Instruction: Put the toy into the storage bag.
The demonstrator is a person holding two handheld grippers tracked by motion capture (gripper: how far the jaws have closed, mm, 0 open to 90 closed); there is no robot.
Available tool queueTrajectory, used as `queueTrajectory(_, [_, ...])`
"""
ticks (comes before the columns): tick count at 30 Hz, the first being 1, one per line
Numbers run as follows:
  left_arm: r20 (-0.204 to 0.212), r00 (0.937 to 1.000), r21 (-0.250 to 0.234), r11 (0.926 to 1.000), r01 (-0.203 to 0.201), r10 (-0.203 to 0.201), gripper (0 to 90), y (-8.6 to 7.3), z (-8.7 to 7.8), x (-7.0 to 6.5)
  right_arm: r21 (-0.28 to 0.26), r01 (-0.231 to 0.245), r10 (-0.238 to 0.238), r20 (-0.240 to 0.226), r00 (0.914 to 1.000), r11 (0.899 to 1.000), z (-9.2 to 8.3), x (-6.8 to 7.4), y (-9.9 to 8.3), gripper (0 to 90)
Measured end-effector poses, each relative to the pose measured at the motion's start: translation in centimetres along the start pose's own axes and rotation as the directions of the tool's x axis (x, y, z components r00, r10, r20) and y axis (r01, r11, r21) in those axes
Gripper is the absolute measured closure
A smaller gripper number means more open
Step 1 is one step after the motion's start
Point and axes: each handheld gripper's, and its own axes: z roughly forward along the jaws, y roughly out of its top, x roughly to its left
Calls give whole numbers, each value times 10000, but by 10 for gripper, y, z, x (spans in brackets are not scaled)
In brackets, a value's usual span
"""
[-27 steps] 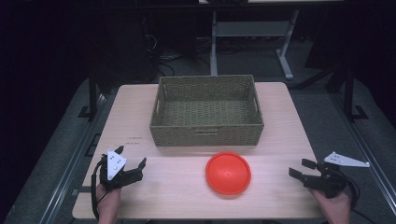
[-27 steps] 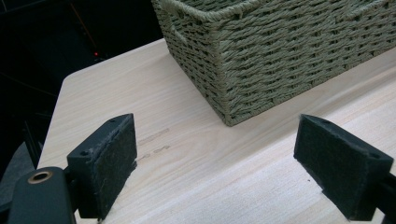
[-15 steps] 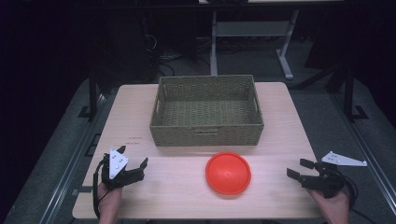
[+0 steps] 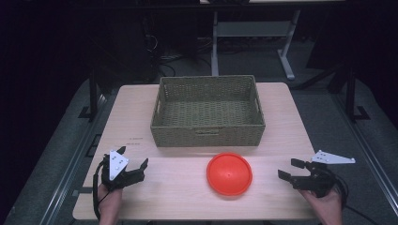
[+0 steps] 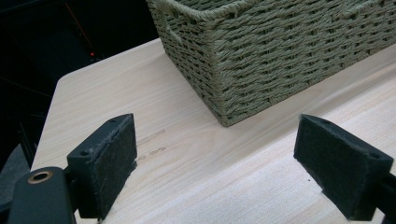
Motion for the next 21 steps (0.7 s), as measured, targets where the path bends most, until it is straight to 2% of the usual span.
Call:
queueTrajectory(7, [-25,10000,33,10000,-82,82,127,0,-1,0,292,61,-56,-169,9998,9996,9,5,5,164])
queueTrajectory(13, [-96,9999,-9,10000,58,-58,127,0,-2,1,565,-23,50,-470,9989,9984,17,9,11,165])
queueTrajectory(15, [-121,9999,-13,10000,61,-61,127,0,-2,1,817,-153,197,-537,9984,9965,21,10,13,165])
queueTrajectory(21, [-95,9999,12,10000,-39,39,127,0,-1,1,1116,29,52,-727,9973,9937,29,15,23,165])
